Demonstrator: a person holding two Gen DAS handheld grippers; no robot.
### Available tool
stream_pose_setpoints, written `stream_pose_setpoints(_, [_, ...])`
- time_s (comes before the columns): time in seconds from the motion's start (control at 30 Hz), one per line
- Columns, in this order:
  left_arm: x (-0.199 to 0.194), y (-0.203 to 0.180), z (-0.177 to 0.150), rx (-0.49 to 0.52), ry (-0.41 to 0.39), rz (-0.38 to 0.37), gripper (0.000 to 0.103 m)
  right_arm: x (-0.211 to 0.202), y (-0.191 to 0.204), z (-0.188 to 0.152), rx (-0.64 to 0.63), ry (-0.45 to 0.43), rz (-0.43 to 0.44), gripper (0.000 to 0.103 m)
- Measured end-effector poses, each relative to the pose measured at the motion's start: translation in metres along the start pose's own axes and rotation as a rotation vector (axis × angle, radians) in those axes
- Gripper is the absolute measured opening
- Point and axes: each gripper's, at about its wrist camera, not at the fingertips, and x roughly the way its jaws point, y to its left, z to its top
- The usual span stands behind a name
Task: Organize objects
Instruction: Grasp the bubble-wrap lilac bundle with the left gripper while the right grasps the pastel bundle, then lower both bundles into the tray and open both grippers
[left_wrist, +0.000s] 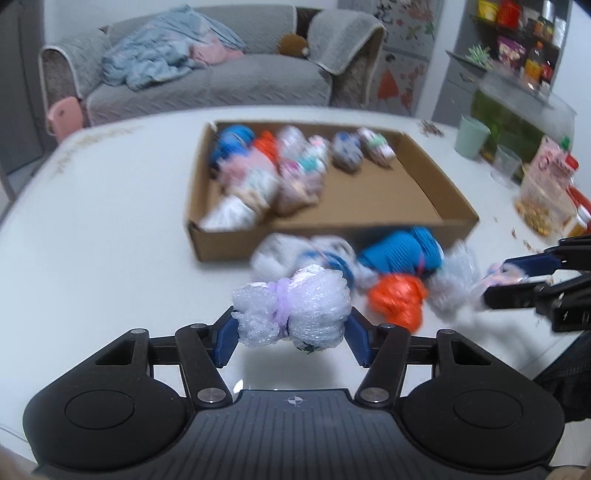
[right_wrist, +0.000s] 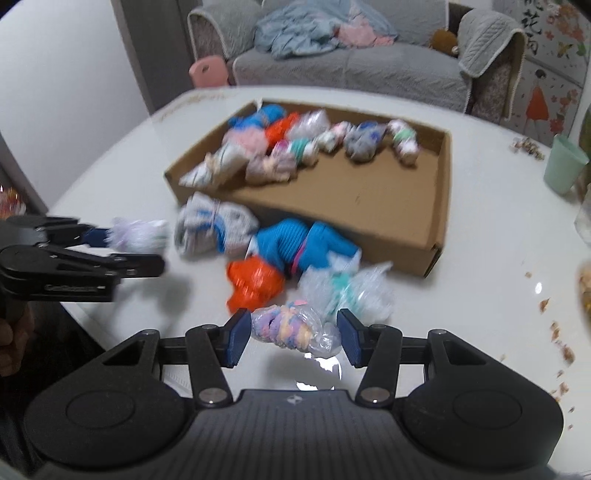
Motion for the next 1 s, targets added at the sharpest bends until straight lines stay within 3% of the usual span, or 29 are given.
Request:
stream_pose_setpoints(0.23, [-0.030, 0.027, 0.043, 0.035, -0.081, 0.068, 0.065, -0.021, -0.042, 0.034, 0.085, -0.092, -0.040, 0.047])
stream_pose_setpoints(0.5, [-0.037, 0.027, 0.088, 0.090, -0.143, 0.067, 0.066, -0.022, -0.075, 0.072, 0.046, -0.156, -0.071, 0.047])
stream_pose_setpoints(0.77, [0.006, -0.014, 0.116, 0.202, -0.104, -0.009, 0.066, 0.006, -0.093, 0.099, 0.035, -0.144, -0.037, 0.047])
stream_pose_setpoints(1.0, [0.064, -0.052, 0.131, 0.278, -0.009, -0.036, 0.066, 0.034, -0.092, 0.122, -0.015, -0.107, -0.001, 0.048])
